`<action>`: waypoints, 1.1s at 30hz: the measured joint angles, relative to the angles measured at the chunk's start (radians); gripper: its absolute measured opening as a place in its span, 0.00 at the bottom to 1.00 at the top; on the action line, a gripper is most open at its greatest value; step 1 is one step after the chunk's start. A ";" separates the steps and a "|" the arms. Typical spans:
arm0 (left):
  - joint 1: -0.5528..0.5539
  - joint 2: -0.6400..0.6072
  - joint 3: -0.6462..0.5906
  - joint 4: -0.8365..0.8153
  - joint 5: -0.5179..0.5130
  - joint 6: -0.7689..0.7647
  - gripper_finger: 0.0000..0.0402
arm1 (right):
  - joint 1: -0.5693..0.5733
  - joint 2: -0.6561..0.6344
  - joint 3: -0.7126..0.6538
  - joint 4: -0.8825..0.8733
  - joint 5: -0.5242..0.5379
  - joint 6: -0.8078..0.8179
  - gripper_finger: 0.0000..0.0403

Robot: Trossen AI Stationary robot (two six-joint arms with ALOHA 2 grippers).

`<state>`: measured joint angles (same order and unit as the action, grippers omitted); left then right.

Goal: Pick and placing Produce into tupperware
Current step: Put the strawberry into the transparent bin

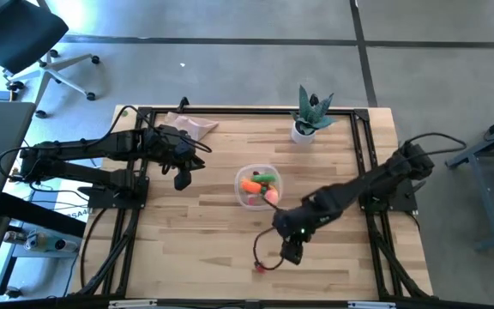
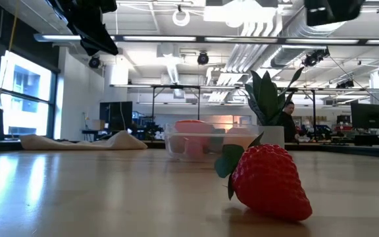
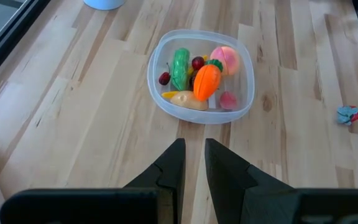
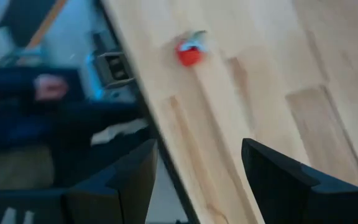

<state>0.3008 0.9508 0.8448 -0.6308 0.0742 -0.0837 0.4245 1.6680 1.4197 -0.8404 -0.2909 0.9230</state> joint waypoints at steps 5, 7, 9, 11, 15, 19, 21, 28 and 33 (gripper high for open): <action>0.000 0.000 0.000 0.000 0.000 0.000 0.13 | 0.074 0.027 0.000 -0.077 0.209 0.194 0.56; 0.000 0.000 0.000 0.000 0.000 0.000 0.13 | 0.097 0.039 0.000 -0.106 0.284 0.266 0.56; 0.000 0.000 0.000 0.000 0.000 0.000 0.13 | 0.121 0.050 0.000 -0.113 0.339 0.323 0.56; 0.000 0.000 0.000 0.000 0.000 0.000 0.13 | 0.145 0.063 0.000 -0.103 0.382 0.367 0.56; 0.000 0.000 0.000 0.000 0.000 0.000 0.13 | 0.189 0.090 0.000 -0.028 0.417 0.428 0.56; 0.000 0.000 0.000 0.000 0.000 0.000 0.13 | 0.218 0.116 0.000 0.084 0.443 0.431 0.56; 0.000 0.000 0.000 0.000 0.000 0.000 0.13 | 0.230 0.124 0.000 0.131 0.463 0.432 0.56; 0.000 0.000 0.000 0.000 0.000 0.000 0.13 | 0.229 0.178 0.000 0.257 0.474 0.465 0.56; 0.000 0.000 0.000 0.000 0.000 0.000 0.13 | 0.200 0.235 0.000 0.335 0.444 0.474 0.56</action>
<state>0.3010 0.9508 0.8448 -0.6304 0.0742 -0.0839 0.6250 1.9029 1.4193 -0.5050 0.1527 1.3973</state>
